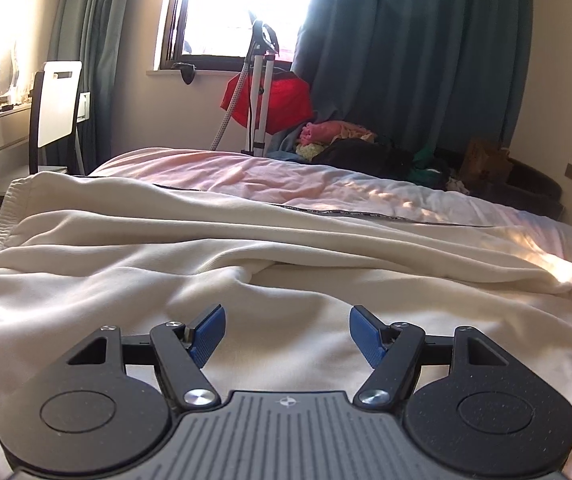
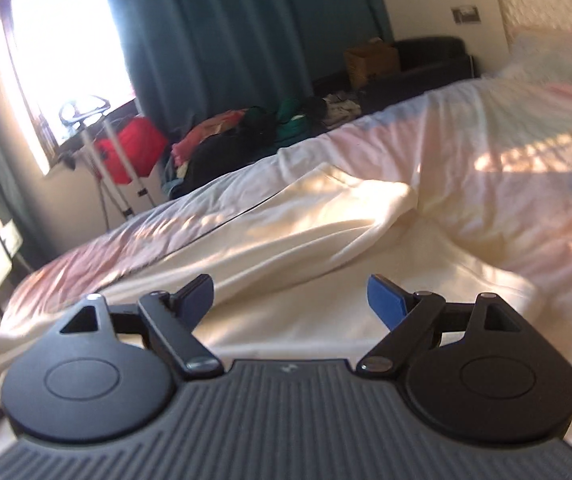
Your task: Fold clothes
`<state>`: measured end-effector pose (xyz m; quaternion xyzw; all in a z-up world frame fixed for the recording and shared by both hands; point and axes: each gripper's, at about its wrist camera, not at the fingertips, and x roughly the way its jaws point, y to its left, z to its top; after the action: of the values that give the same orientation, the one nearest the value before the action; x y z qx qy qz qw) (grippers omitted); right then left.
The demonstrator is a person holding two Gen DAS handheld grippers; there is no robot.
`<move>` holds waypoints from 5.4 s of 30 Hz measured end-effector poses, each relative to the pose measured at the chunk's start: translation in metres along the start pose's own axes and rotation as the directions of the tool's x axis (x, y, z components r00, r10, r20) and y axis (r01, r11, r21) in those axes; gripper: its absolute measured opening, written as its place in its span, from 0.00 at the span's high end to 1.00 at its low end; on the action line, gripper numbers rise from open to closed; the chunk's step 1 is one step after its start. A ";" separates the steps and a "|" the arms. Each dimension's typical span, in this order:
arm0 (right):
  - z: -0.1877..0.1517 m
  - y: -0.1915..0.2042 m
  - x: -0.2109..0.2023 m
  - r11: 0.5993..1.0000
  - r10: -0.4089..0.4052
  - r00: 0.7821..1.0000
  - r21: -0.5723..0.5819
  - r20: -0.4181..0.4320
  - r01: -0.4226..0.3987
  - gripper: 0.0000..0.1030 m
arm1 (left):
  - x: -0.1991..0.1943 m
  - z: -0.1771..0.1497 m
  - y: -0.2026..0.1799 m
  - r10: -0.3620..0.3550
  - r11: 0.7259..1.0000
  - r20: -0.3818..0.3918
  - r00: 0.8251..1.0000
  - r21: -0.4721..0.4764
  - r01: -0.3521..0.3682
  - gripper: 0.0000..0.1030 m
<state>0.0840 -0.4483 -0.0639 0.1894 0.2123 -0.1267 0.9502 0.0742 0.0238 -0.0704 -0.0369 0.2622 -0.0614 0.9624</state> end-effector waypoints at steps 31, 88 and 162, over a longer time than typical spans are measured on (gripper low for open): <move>-0.008 -0.018 -0.030 1.000 -0.016 0.998 -0.002 -0.057 0.016 0.17 | -0.117 -0.039 0.224 0.237 0.556 -0.283 0.929 -0.745 -0.369 0.04; 0.136 -0.049 0.185 0.913 -0.248 0.965 0.354 0.088 0.203 0.95 | 0.091 0.157 0.228 0.148 0.744 0.041 0.988 -0.663 -0.084 0.93; -0.021 -0.115 0.074 0.606 0.240 0.965 0.793 -0.110 -0.060 0.85 | -0.095 0.023 0.257 0.177 0.631 -0.191 0.965 -0.731 -0.260 0.87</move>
<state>0.1039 -0.5545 -0.1503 0.6135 0.2156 -0.1058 0.7523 0.0303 0.2920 -0.0297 -0.3950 0.3151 0.1674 0.8466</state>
